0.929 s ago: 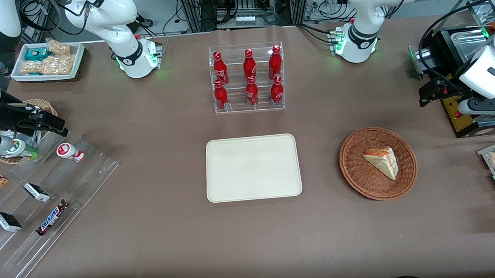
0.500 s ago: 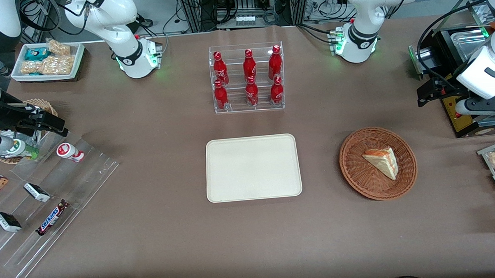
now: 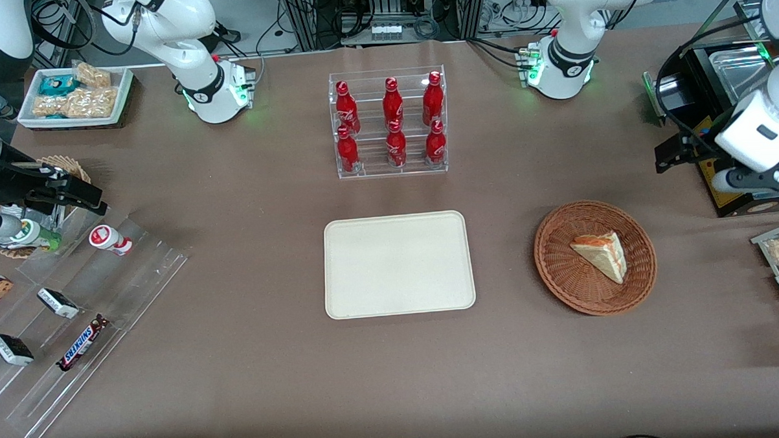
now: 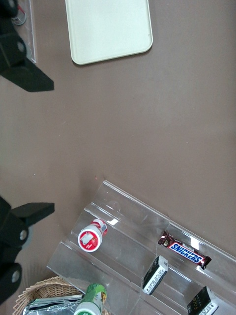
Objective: Place sandwich from basket to tray
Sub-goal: 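Lower the open left gripper over the sandwich in the wicker basket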
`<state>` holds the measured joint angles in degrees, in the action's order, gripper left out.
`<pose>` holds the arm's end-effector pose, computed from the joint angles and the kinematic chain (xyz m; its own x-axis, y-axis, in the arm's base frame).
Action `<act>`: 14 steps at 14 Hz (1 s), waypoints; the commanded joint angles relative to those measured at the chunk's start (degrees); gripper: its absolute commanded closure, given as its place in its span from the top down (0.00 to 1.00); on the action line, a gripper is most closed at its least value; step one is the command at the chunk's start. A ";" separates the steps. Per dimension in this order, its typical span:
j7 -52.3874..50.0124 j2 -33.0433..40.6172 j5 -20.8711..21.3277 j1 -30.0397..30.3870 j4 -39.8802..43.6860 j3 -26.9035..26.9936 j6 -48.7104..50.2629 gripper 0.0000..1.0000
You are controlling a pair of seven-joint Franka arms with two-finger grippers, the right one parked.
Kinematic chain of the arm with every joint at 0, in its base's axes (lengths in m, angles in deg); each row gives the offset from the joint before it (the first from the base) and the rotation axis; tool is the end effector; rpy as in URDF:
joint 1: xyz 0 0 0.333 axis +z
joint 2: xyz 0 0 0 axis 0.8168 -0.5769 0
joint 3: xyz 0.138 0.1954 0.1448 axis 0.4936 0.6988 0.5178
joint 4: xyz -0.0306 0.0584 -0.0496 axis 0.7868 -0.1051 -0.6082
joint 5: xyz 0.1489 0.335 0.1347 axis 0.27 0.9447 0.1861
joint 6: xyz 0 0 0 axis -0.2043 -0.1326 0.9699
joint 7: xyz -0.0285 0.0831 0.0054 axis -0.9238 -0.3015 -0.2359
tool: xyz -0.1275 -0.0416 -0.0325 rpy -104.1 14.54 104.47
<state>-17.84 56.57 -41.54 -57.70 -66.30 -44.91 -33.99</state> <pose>0.5515 -0.0219 0.5057 0.9908 -0.0561 -0.1228 -0.0585 -0.9982 -0.0163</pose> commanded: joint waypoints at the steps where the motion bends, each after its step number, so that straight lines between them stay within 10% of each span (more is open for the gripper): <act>1: -0.46 -1.27 0.75 0.65 -5.39 -0.49 -6.75 1.00; 14: -45.41 -4.61 1.89 0.73 -30.44 -0.40 -45.25 1.00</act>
<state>-55.03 51.31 -40.47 -57.40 -92.55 -44.94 -74.56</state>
